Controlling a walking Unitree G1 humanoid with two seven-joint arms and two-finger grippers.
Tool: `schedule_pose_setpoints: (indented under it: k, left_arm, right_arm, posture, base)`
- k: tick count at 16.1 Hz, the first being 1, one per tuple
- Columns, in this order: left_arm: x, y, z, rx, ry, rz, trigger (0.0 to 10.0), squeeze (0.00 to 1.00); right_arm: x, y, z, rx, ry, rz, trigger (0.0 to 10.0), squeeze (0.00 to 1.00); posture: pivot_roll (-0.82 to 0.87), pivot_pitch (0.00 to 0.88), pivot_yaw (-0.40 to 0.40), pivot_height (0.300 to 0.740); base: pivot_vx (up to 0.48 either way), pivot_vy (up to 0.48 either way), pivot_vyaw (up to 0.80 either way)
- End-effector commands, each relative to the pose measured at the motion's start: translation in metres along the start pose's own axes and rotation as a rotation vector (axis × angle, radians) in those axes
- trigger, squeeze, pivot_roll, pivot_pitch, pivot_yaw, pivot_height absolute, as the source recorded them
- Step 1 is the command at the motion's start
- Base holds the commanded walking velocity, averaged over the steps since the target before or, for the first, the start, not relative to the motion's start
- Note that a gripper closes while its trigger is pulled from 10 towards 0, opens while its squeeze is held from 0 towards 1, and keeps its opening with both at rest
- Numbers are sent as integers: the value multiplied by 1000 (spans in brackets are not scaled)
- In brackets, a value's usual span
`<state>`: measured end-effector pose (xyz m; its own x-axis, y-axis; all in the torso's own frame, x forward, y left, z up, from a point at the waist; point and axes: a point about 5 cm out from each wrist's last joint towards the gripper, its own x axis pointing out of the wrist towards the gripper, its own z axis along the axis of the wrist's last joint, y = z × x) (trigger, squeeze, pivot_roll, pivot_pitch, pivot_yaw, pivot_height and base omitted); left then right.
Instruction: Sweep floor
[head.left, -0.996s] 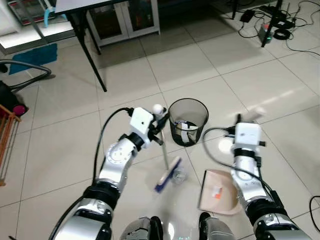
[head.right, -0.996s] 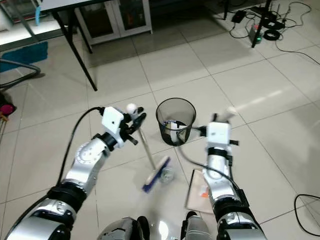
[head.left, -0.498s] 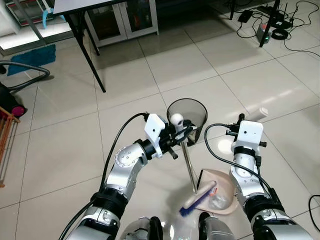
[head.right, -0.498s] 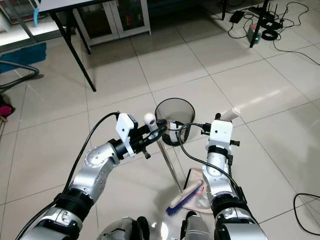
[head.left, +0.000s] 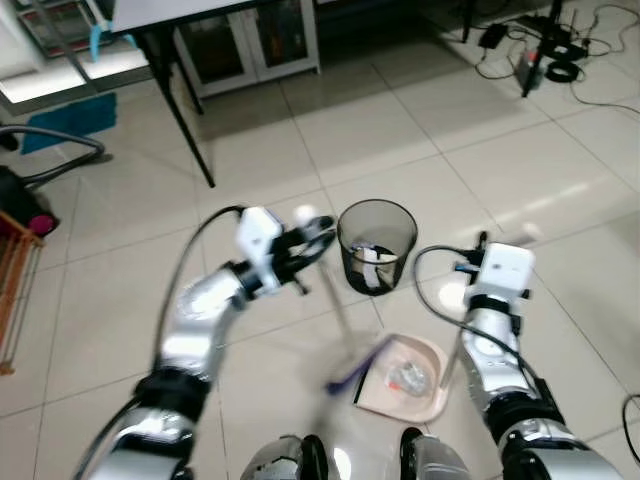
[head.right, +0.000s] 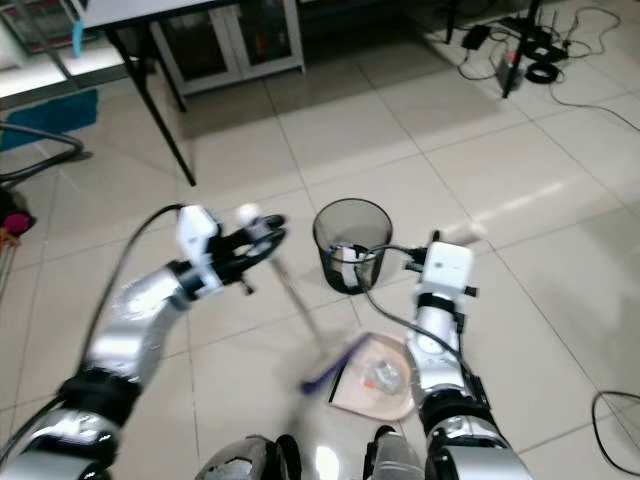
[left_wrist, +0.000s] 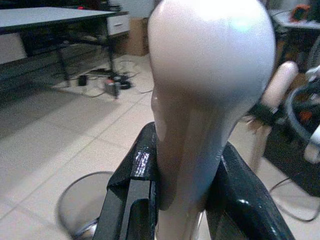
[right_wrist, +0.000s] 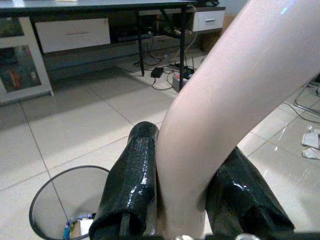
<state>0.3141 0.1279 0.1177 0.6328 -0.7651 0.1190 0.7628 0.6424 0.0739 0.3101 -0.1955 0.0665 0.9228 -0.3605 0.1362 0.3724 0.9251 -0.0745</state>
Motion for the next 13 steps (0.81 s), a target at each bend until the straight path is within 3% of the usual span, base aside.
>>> schedule_pose_setpoints:
  k: [1,3,5,8,13]
  left_arm:
    - [-13,11,11,32,-31,32,10000,0]
    - [-36,27,17,67,-24,129,10000,0]
    - [-50,34,17,82,-6,187,10000,0]
    - [-87,45,-2,99,104,410,10000,0]
    - [-104,41,-30,93,247,643,10000,0]
  right_arm:
    - [1,-5,5,40,-33,-20,10000,0]
    - [4,-9,14,110,-74,5,10000,0]
    - [4,-8,20,154,-91,43,10000,0]
    - [5,-13,40,234,-134,95,10000,0]
    - [10,-11,77,247,-118,268,10000,0]
  posture:
    - [-6,44,138,740]
    - [-7,31,138,740]
    - [-11,29,140,740]
    - [-17,23,134,740]
    - [-14,28,121,740]
  base:
    - [0,0,0]
    - [0,0,0]
    - [0,0,0]
    - [0,0,0]
    - [0,0,0]
